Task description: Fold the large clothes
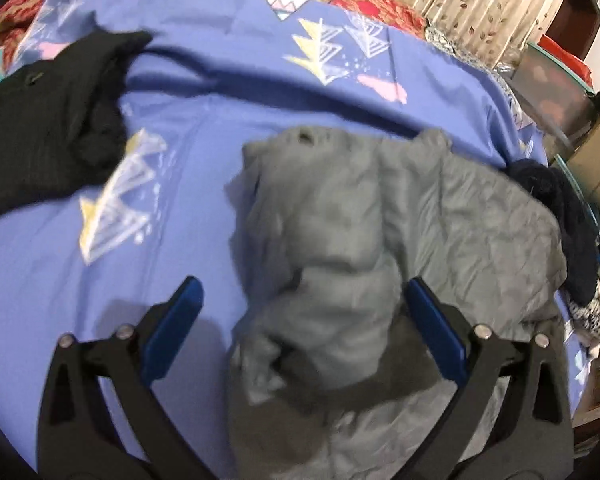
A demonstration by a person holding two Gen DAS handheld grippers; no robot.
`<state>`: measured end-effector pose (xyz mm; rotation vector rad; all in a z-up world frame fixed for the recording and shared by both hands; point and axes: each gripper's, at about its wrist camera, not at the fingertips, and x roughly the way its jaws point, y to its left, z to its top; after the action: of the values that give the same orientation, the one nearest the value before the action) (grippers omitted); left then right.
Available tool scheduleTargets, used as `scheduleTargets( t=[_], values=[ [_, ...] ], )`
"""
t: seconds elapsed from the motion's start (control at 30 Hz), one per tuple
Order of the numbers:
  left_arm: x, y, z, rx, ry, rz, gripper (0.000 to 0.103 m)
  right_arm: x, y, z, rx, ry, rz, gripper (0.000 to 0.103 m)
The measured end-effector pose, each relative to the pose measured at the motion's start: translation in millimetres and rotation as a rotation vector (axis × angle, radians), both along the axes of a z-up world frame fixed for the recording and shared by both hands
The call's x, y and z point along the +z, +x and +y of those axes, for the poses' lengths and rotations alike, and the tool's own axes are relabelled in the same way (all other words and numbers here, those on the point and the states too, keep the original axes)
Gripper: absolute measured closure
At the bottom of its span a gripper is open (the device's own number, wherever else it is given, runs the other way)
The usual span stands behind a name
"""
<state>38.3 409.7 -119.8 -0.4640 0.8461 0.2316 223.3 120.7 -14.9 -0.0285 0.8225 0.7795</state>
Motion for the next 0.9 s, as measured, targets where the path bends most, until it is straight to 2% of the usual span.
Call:
scheduleTargets(
  t=[0.03, 0.07, 0.13, 0.23, 0.33, 0.4, 0.43, 0.47, 0.5, 0.57, 0.67, 0.73, 0.77, 0.83, 0.9],
  values=[
    [-9, -3, -1, 0.0, -0.025, 0.013, 0.009, 2, -10, 42, 0.107, 0.0, 0.02, 0.036],
    [-17, -3, -1, 0.0, -0.05, 0.025, 0.012, 0, -21, 87, 0.21, 0.004, 0.055, 0.023],
    [-32, -5, 2, 0.014, -0.103, 0.048, 0.014, -12, -37, 160, 0.349, -0.013, 0.143, 0.018],
    [-34, -7, 2, 0.011, -0.098, 0.022, 0.014, -52, -59, 254, 0.485, -0.174, 0.244, 0.017],
    [-35, -6, 1, 0.011, -0.1, 0.014, 0.014, -92, -64, 298, 0.468, -0.382, 0.245, 0.018],
    [-37, -7, -1, 0.01, -0.093, 0.008, 0.014, -111, -57, 304, 0.438, -0.441, 0.28, 0.024],
    [-38, -7, -3, 0.008, -0.084, 0.006, 0.014, -114, -56, 303, 0.439, -0.44, 0.305, 0.052],
    [-38, -8, -4, 0.006, -0.078, 0.004, 0.014, -112, -57, 299, 0.454, -0.427, 0.301, 0.066],
    [-38, -10, -5, 0.005, -0.075, 0.001, 0.014, -105, -59, 298, 0.475, -0.416, 0.27, 0.069],
    [-38, -13, -2, 0.005, -0.083, -0.008, 0.014, -81, -60, 294, 0.482, -0.416, 0.134, 0.071],
    [-40, -14, -1, 0.014, -0.088, -0.022, 0.014, -54, -54, 304, 0.439, -0.424, -0.176, 0.071],
    [-40, -12, -1, 0.015, -0.087, -0.009, 0.014, -66, -52, 311, 0.436, -0.448, -0.298, 0.066],
    [-40, -12, -3, 0.009, -0.073, 0.001, 0.014, -81, -46, 315, 0.443, -0.491, -0.329, 0.061],
    [-40, -9, -11, -0.014, -0.019, 0.023, 0.014, -101, -35, 320, 0.434, -0.531, -0.287, 0.056],
    [-36, -10, -15, -0.042, -0.006, 0.025, 0.014, -93, -25, 302, 0.405, -0.398, -0.185, 0.053]
  ],
)
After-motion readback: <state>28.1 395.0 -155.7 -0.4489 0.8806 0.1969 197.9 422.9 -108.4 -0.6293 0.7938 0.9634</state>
